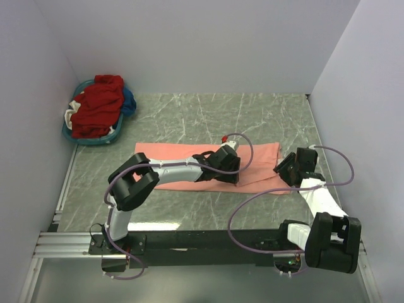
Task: Fold and stack the t-shirts
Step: Fold the tshirt
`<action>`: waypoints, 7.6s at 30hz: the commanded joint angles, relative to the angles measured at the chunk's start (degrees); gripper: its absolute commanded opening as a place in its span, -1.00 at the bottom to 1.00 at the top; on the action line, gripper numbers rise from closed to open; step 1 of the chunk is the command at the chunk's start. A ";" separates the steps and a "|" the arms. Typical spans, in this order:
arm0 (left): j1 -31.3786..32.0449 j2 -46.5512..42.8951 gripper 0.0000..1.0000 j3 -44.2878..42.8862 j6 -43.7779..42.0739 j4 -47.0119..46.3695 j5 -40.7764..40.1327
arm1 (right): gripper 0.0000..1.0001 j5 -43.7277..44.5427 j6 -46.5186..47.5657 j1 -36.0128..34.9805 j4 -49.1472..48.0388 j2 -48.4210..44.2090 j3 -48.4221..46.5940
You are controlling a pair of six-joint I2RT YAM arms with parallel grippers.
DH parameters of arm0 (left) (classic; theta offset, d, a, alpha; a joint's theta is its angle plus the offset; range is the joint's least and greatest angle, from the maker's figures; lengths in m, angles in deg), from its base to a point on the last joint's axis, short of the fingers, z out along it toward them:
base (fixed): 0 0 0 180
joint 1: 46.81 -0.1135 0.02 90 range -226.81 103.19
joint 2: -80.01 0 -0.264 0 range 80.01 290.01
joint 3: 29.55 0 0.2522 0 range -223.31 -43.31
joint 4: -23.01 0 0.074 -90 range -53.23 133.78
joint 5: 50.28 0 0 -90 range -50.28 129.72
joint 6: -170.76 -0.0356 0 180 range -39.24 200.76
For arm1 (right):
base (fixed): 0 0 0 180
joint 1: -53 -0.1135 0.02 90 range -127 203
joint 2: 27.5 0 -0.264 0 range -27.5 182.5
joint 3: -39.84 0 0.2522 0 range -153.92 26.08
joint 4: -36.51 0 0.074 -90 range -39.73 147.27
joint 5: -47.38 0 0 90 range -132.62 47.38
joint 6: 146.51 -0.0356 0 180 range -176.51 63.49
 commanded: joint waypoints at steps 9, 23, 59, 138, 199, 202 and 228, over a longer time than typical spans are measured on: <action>2.03 2.74 0.16 -3.62 -0.83 -0.29 -0.94 | 0.02 -2.76 -0.22 0.57 -6.08 2.47 2.01; 3.26 4.59 -0.17 -5.55 0.49 -0.56 -0.93 | -0.35 -3.81 -0.04 0.66 -7.14 4.06 1.57; 1.42 -6.67 -0.98 4.73 6.29 -1.88 -0.58 | -1.00 -12.78 -0.57 0.57 7.97 -22.74 4.74; -4.47 -1.39 -0.36 7.89 6.47 -4.77 12.25 | -1.00 -16.82 -6.72 -1.36 18.26 -39.89 12.56; -17.04 -7.80 0.11 3.67 5.16 -1.53 16.23 | 0.07 -5.93 -3.56 -1.45 -0.29 8.90 -13.36; -16.95 -10.44 0.10 4.81 3.66 -0.12 12.78 | 0.11 -3.65 -4.08 -3.02 0.41 4.33 -12.49; -16.95 -20.01 -0.05 13.52 0.32 4.53 3.29 | -0.08 8.66 -4.88 -25.62 -1.52 29.03 -26.46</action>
